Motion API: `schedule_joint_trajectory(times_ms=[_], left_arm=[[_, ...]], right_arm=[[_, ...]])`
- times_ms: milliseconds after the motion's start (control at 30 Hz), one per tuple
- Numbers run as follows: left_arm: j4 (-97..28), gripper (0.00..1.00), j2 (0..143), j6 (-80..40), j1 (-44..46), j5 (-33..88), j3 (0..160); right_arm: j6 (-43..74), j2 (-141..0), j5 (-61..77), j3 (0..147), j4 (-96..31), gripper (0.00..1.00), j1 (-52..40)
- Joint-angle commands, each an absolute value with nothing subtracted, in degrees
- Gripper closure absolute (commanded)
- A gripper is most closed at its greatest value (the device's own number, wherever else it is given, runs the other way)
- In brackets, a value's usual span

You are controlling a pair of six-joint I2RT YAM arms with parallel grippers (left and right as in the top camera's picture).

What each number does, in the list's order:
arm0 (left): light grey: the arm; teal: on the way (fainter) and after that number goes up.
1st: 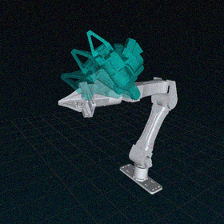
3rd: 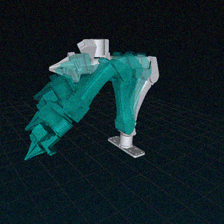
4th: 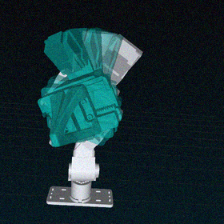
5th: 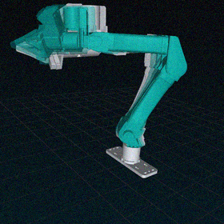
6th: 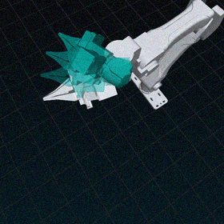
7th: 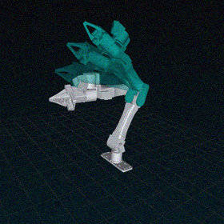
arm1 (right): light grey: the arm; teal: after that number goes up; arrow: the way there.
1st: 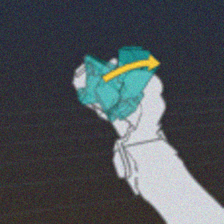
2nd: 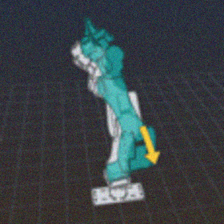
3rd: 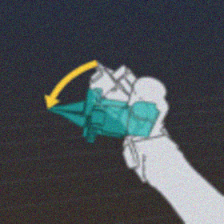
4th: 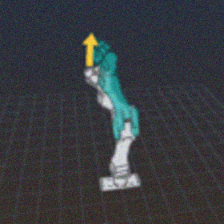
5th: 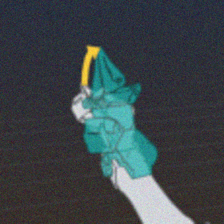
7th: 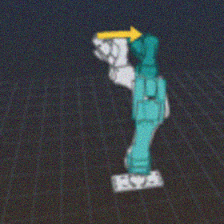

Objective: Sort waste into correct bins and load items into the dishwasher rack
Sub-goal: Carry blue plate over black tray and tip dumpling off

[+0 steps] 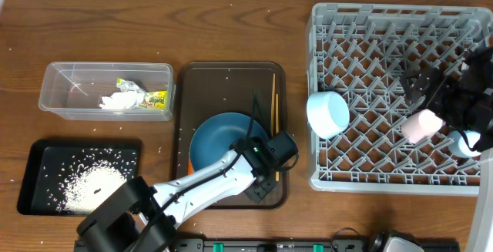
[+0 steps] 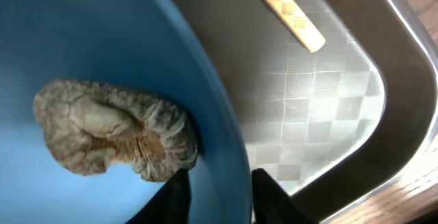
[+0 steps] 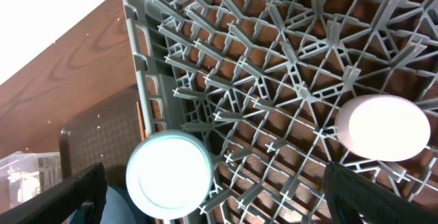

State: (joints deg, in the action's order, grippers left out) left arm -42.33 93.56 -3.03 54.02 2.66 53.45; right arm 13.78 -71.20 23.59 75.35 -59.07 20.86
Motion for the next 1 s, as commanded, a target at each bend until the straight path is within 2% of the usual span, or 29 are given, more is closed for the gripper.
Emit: schedule_joint_trajectory(times_ms=[0,167,233,300,333,533,833,967], left_arm=[[-41.95,0.65,94.48,-1.93,53.39,-0.43,52.16],[-41.01,0.65,94.54,-1.96,52.99,-1.32,51.42],[-40.6,0.74,94.54,-1.96,52.99,-1.32,51.42],[-40.32,0.9,94.56,-2.02,52.99,-1.04,51.42],[-40.07,0.94,94.56,-2.24,52.99,-0.82,51.42],[-40.25,0.94,94.26,-4.62,52.99,-0.69,53.08],[-45.17,0.94,90.19,-5.06,52.99,-0.67,65.95],[-45.17,0.94,90.11,-10.94,51.83,-0.64,70.74]], right_arm=[[13.23,-71.16,24.01,75.64,-58.96,0.07,20.6],[13.23,-71.16,23.99,75.64,-58.96,0.07,20.6],[13.23,-71.16,23.99,75.64,-58.96,0.07,20.6],[13.23,-71.16,24.01,75.64,-58.96,0.06,20.6],[13.23,-71.16,24.01,75.64,-58.96,0.07,20.6],[13.23,-71.16,24.01,75.64,-58.96,0.07,20.6],[13.23,-71.16,24.03,75.64,-58.98,0.07,20.6],[13.23,-71.16,24.03,75.64,-59.13,0.07,20.6]])
